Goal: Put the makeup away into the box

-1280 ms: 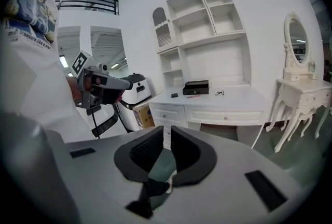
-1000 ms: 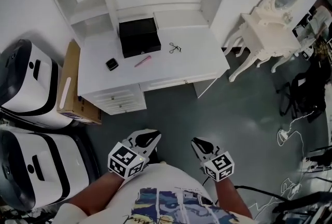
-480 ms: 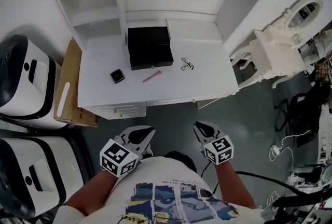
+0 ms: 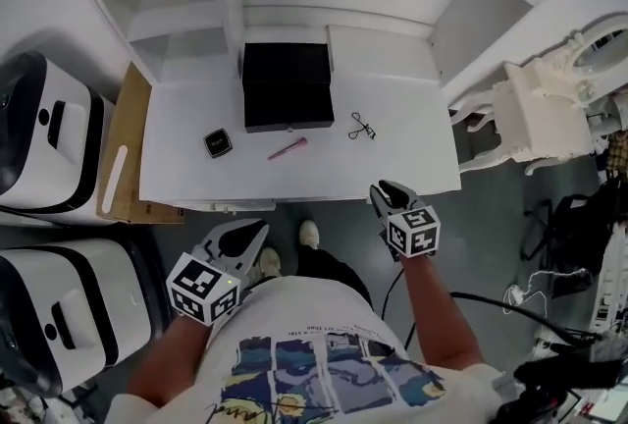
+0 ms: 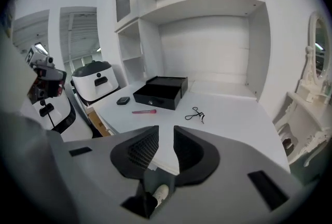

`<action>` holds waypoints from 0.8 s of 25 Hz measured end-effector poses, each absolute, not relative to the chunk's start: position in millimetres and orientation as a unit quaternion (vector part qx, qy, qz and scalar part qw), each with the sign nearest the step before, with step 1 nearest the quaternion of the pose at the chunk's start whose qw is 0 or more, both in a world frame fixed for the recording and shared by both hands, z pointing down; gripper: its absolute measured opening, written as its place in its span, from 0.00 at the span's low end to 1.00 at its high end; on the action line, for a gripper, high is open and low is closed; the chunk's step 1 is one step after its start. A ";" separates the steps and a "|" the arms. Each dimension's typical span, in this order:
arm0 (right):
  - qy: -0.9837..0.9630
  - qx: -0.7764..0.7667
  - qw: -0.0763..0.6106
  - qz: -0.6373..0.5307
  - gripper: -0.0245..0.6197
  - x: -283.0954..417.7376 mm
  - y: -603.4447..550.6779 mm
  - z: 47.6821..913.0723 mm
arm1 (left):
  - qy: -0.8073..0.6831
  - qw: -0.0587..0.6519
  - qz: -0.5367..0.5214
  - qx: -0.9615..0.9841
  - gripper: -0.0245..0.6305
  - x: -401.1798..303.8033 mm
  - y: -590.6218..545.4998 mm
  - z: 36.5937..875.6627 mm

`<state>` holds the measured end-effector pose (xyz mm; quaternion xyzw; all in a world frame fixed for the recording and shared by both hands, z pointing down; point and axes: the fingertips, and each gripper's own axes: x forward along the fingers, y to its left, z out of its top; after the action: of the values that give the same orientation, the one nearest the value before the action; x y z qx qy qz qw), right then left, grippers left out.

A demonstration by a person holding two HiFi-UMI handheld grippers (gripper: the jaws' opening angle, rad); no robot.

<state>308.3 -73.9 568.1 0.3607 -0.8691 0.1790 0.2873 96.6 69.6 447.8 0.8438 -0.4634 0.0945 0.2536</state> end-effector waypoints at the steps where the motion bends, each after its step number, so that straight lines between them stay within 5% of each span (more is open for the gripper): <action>1: -0.868 0.360 0.292 0.178 0.19 310.2 -89.0 573.5 | -0.470 0.255 0.093 0.840 0.06 98.1 62.1 445.2; 20: -0.870 0.298 0.324 0.221 0.22 294.3 -230.1 666.6 | -0.558 0.276 0.139 0.770 0.06 105.4 -21.9 441.6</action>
<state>294.3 -230.1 666.6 0.2981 -0.8702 0.2207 0.3242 105.4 -21.9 441.6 0.7700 -0.5584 0.1389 0.2755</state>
